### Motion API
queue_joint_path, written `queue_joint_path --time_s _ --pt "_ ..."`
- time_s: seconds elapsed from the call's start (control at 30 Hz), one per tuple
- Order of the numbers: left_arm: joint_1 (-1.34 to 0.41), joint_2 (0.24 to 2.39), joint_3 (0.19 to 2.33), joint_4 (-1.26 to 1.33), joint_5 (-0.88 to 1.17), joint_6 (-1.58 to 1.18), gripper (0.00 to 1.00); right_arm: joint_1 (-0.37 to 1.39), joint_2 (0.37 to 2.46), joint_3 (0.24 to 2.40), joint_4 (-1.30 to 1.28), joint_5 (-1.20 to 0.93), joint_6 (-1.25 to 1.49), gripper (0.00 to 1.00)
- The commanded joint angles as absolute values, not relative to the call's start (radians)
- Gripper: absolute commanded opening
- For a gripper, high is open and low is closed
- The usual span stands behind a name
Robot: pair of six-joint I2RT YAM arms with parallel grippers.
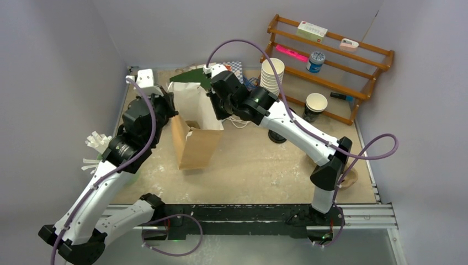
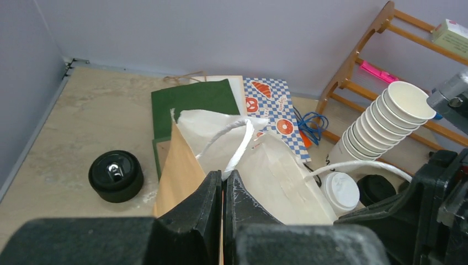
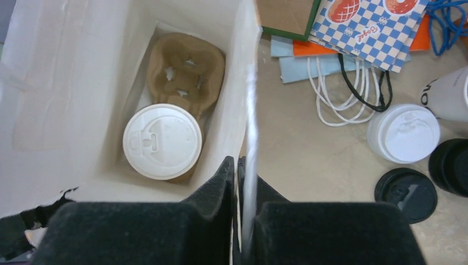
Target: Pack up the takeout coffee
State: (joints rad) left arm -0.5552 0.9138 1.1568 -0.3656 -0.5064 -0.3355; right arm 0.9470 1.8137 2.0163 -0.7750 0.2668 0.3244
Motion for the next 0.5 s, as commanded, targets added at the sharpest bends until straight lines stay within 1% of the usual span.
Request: queue_joint_path --time_s 0.0,0.03,0.07,0.17,0.23,0.3,0.4,0.47 --pt "-0.545 0.867 1.168 -0.39 -0.551 -0.29 0.0 0.946 1.811 2.076 -0.738 0.258 0.346 0.22" --pt "-0.546 0.863 1.165 -0.4 -0.554 -0.296 0.0 0.946 1.809 2.076 -0.738 0.26 0.346 0.35" --pt "-0.546 0.859 1.162 -0.408 -0.549 -0.306 0.03 0.946 1.807 2.075 -0.736 0.264 0.346 0.43" --pt "-0.546 0.833 1.135 -0.412 -0.501 -0.329 0.22 0.946 1.796 2.081 -0.734 0.278 0.339 0.55" --pt "-0.545 0.816 1.132 -0.425 -0.503 -0.339 0.31 0.946 1.791 2.093 -0.739 0.283 0.334 0.61" --pt "-0.546 0.802 1.143 -0.448 -0.526 -0.336 0.4 0.946 1.788 2.107 -0.744 0.284 0.328 0.71" --pt "-0.545 0.782 1.188 -0.5 -0.593 -0.336 0.59 0.946 1.783 2.13 -0.747 0.271 0.317 0.89" --pt "-0.545 0.772 1.226 -0.529 -0.635 -0.319 0.7 0.946 1.784 2.159 -0.752 0.272 0.305 0.95"
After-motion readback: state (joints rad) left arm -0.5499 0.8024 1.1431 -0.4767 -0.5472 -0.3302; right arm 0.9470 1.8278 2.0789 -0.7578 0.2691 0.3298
